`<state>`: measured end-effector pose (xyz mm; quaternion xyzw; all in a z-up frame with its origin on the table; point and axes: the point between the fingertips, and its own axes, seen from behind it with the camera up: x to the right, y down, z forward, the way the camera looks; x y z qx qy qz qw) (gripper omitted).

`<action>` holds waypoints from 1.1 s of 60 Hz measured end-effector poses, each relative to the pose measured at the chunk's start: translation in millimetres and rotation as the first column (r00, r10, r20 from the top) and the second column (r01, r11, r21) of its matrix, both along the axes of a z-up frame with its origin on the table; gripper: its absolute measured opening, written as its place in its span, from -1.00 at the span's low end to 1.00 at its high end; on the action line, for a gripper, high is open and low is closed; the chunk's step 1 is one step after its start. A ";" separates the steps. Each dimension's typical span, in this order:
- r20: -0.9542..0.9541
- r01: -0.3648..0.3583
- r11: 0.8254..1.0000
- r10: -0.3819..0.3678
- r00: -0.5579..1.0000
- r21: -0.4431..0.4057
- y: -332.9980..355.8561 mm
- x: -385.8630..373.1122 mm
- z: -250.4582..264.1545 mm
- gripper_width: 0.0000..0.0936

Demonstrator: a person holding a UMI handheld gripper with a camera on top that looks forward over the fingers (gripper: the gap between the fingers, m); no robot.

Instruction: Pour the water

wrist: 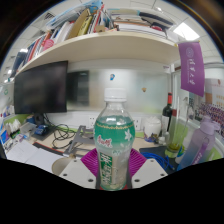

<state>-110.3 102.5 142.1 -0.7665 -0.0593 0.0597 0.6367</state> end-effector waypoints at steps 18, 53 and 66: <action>-0.034 -0.002 0.999 0.001 0.999 -0.036 6.3 6.0 -55.3 -0.24; 0.063 0.096 0.990 -0.089 0.994 -0.101 -74.2 30.5 -53.5 0.80; 0.024 0.096 0.986 -0.093 0.995 -0.138 -160.8 -21.9 21.0 0.80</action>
